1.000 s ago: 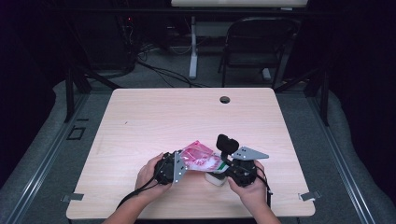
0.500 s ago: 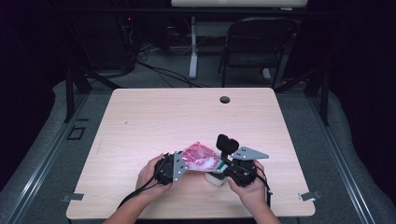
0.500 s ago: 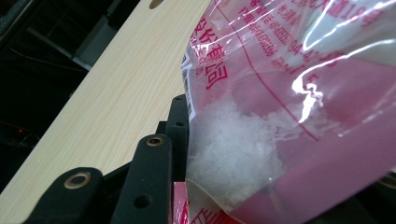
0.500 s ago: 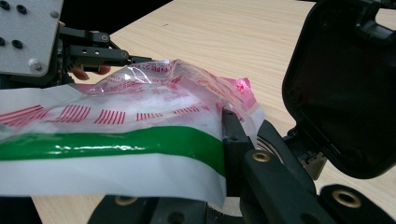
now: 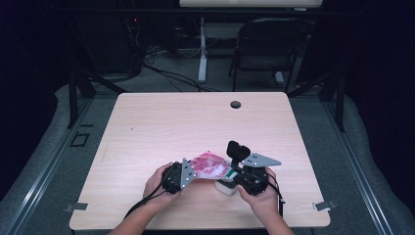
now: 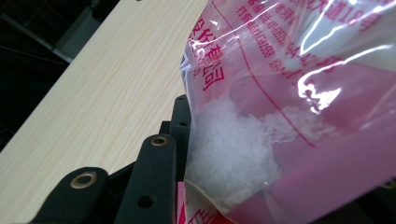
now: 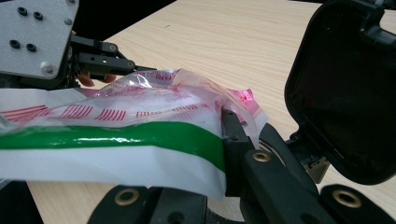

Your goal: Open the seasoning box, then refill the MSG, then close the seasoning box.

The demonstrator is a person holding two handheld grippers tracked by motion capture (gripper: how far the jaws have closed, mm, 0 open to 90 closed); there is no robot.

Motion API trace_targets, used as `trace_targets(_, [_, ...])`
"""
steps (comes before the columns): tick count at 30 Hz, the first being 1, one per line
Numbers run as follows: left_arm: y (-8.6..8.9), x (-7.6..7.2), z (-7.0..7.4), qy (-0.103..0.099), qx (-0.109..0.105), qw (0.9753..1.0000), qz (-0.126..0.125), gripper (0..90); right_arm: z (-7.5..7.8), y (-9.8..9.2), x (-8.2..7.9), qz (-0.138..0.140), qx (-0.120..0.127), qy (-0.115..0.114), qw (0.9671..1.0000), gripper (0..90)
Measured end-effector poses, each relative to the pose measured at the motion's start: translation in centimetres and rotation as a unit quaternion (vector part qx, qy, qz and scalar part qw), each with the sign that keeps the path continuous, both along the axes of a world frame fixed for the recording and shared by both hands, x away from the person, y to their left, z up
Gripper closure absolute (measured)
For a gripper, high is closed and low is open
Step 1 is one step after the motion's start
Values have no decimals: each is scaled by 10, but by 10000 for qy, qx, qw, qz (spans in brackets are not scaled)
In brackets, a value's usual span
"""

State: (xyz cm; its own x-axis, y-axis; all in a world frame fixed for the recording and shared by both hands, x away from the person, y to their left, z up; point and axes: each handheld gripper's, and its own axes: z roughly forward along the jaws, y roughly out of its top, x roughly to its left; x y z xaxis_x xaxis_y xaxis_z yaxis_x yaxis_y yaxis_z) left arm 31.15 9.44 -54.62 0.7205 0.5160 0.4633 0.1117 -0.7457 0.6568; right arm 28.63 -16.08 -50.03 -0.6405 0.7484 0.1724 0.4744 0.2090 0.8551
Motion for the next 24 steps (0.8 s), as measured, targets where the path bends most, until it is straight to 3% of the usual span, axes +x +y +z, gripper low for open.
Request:
trace_targets(4, [1,2,-2,111,-87,9999,-8,731,0,0,0,11,1,-18,10000,893])
trace_targets(11, [4,6,-5,478,-290,9984,-12,737,0,1,2,32,157,-8,9999,863])
trace_targets(24, [11,16,-12,1048,-727,9918,68,740,-1,0,2,101,273,-51,9996,757])
